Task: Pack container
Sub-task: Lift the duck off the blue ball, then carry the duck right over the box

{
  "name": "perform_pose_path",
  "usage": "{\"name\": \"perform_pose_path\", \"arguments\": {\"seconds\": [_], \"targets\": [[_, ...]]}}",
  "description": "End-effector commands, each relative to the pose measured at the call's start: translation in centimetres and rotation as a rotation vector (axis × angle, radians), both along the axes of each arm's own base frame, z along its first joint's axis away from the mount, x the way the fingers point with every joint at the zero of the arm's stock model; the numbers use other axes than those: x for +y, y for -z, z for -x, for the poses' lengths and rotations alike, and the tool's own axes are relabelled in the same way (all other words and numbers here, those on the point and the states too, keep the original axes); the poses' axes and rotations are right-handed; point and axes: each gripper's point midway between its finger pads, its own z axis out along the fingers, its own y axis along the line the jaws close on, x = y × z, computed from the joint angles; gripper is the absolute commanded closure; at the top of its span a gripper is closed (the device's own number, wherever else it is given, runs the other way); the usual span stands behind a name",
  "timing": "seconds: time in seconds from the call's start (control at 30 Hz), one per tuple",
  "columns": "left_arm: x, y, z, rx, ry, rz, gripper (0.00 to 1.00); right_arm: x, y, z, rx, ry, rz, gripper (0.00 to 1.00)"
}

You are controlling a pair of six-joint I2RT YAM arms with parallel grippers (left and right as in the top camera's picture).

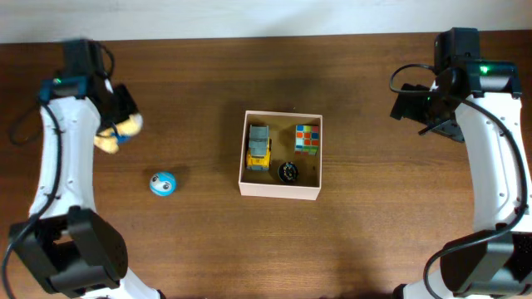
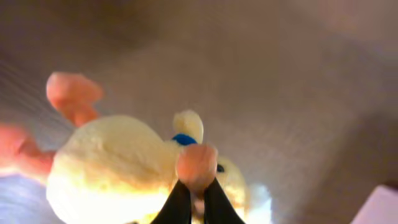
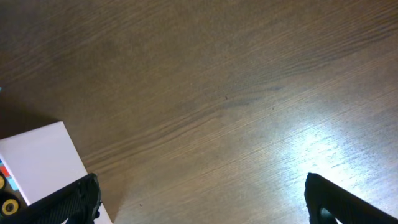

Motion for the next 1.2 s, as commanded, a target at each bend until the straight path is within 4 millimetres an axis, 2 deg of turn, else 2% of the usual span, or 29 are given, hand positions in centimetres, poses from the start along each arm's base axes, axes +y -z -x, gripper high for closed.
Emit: {"name": "perform_pose_path", "arguments": {"seconds": [0.0,0.13,0.27,0.33,0.37,0.57,0.7,0.8,0.97,1.17], "targets": [[0.4,-3.8,-1.1,-0.067,-0.001,-0.031,0.98,0.0,-0.5,-0.2,-0.017,0.006,0.001,0.01],[-1.8,-6.9,-1.6,-0.124,0.054,0.024,0.98,0.0,-0.5,-0.2,-0.017,0.006,0.001,0.01],[-5.5,-8.0,-1.7,-0.137,0.145,0.076,0.98,0.1,-0.5,-0.2,-0.017,0.006,0.001,0.01],[-8.3,-8.1,-1.8,-0.134,0.232,0.096,0.98,0.0,-0.5,-0.2,-0.017,0.006,0.001,0.01],[-10.3,-8.1,-1.7,-0.131,0.297,0.108,0.98,0.0,-0.5,-0.2,-0.017,0.006,0.001,0.01],[-18.5,-8.1,-0.6,-0.122,0.488,0.122,0.98,0.0,-0.5,-0.2,-0.017,0.006,0.001,0.01],[-23.0,-8.1,0.7,-0.116,0.592,0.125,0.98,0.0,-0.5,-0.2,-0.017,0.006,0.001,0.01],[-25.4,-8.1,1.5,-0.116,0.648,0.130,0.98,0.0,-0.5,-0.2,-0.017,0.006,0.001,0.01],[-28.3,-7.9,2.3,-0.113,0.643,0.165,0.98,0.0,-0.5,-0.2,-0.017,0.006,0.001,0.01],[-30.5,-5.5,2.7,-0.042,0.604,0.203,0.98,0.0,-0.5,-0.2,-0.017,0.006,0.001,0.01]]}}
